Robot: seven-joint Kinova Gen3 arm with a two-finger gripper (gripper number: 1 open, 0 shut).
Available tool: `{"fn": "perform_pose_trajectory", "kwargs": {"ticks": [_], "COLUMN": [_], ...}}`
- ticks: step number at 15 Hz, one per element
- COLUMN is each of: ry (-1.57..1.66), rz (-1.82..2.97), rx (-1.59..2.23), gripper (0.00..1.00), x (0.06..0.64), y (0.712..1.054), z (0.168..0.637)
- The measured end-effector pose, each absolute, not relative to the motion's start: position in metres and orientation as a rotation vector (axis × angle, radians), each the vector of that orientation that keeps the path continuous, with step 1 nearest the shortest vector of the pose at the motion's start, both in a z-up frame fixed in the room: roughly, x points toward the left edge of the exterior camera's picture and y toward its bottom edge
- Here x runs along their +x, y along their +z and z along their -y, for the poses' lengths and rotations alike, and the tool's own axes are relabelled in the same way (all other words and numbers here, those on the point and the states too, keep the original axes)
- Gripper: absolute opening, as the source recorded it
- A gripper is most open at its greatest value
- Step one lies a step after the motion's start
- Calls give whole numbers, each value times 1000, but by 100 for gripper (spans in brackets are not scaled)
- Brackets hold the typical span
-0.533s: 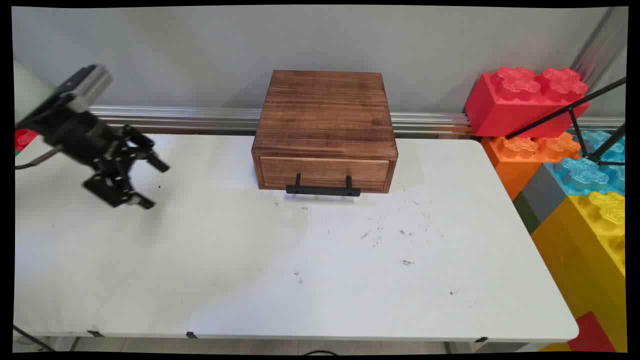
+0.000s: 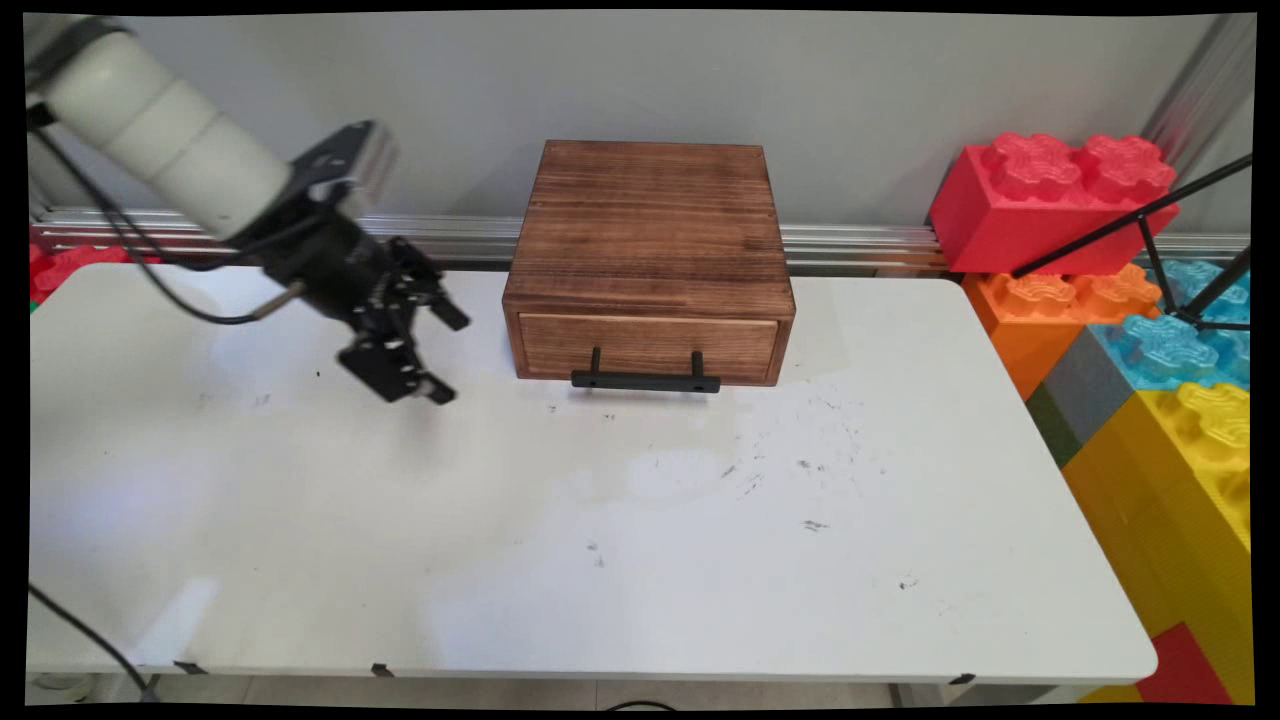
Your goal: Open the drawer
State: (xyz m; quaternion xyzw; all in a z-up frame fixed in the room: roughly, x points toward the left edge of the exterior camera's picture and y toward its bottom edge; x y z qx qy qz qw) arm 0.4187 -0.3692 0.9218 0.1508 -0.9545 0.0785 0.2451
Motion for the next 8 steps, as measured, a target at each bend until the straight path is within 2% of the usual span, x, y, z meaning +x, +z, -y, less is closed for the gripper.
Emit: {"fn": "perform_pose_trajectory", "kwargs": {"ticks": [8], "ry": [256], "rz": [2659], "rx": [373], "gripper": [100], "x": [330], "y": [926], "z": [408]}}
